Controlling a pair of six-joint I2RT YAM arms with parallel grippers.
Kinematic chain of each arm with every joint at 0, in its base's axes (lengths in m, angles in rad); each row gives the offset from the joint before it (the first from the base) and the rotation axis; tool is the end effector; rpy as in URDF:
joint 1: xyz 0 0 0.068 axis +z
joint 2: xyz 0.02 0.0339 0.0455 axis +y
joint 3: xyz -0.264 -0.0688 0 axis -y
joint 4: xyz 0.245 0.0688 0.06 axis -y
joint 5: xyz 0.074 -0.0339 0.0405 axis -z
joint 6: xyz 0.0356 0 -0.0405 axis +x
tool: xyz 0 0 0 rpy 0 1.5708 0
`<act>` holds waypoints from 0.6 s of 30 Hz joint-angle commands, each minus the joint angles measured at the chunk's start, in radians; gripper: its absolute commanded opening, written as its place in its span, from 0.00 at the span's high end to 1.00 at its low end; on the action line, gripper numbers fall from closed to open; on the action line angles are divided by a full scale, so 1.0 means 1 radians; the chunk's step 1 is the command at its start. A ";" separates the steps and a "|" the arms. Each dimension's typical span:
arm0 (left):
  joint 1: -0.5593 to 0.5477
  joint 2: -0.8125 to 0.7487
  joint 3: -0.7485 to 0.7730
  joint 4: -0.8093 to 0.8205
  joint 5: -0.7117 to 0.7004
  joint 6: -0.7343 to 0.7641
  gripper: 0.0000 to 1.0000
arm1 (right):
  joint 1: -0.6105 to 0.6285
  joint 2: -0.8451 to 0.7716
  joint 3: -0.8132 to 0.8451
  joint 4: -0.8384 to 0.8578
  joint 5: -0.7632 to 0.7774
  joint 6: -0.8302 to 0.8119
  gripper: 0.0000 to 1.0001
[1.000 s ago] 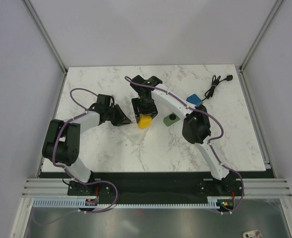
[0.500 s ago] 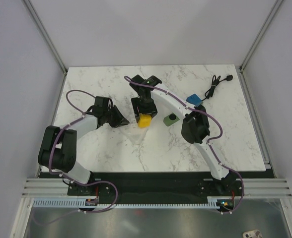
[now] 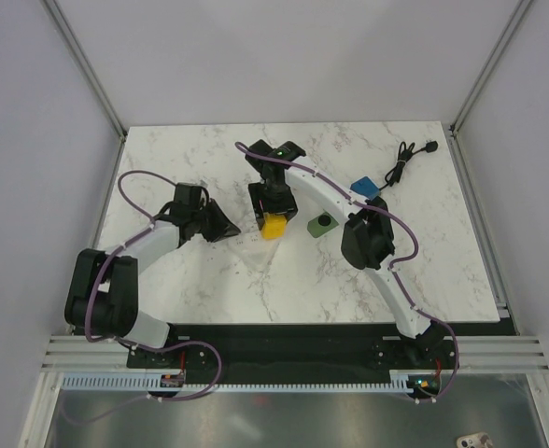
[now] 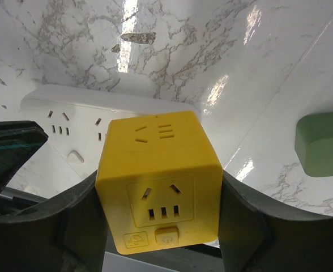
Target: Insert the plug
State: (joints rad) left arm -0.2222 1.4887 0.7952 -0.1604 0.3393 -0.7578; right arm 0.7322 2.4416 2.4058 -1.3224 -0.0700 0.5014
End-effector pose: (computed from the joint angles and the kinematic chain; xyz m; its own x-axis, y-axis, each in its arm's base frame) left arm 0.2859 -0.0767 0.1850 -0.8235 -0.4784 -0.3048 -0.1995 0.7473 -0.6338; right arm 0.3643 0.3308 0.2277 -0.9633 -0.2212 -0.1522 -0.2450 0.9560 0.1614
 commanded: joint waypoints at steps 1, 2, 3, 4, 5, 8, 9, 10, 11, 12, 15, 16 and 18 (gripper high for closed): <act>-0.003 -0.056 -0.039 -0.010 -0.029 0.018 0.81 | 0.001 0.010 0.041 -0.075 0.038 0.005 1.00; -0.003 -0.061 -0.048 -0.010 -0.036 0.018 0.81 | 0.004 0.007 0.039 -0.077 0.047 0.006 1.00; -0.003 -0.065 -0.063 -0.010 -0.037 0.018 0.81 | 0.007 0.005 0.038 -0.080 0.058 0.009 1.00; -0.003 -0.067 -0.070 -0.008 -0.034 0.017 0.81 | 0.010 0.005 0.036 -0.080 0.064 0.009 1.00; -0.003 -0.067 -0.074 -0.008 -0.033 0.015 0.81 | 0.018 0.005 0.030 -0.080 0.064 0.011 1.00; -0.002 -0.080 -0.088 -0.010 -0.022 0.012 0.82 | 0.039 0.004 0.009 -0.084 0.113 0.014 1.00; -0.002 -0.090 -0.087 -0.011 -0.014 0.009 0.82 | 0.044 0.000 0.003 -0.084 0.121 0.017 1.00; 0.000 -0.120 -0.082 -0.017 -0.011 0.009 0.82 | 0.045 0.000 -0.013 -0.084 0.127 0.023 1.00; -0.002 -0.137 -0.077 -0.031 -0.011 0.009 0.82 | 0.049 -0.006 -0.022 -0.084 0.153 0.028 1.00; -0.002 -0.160 -0.059 -0.047 -0.014 0.009 0.82 | 0.052 -0.010 -0.031 -0.086 0.168 0.035 1.00; 0.000 -0.244 -0.019 -0.106 -0.043 0.026 0.82 | 0.050 -0.029 -0.060 -0.086 0.211 0.055 1.00; 0.000 -0.266 -0.013 -0.113 -0.063 0.032 0.81 | 0.052 -0.029 -0.063 -0.084 0.208 0.057 1.00; 0.000 -0.317 0.002 -0.135 -0.075 0.046 0.80 | 0.050 -0.027 -0.070 -0.084 0.207 0.061 1.00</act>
State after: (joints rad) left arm -0.2222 1.2476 0.7349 -0.2604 0.3096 -0.7540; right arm 0.7822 2.4283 2.3642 -1.3010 0.0673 0.5400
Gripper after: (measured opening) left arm 0.194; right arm 0.693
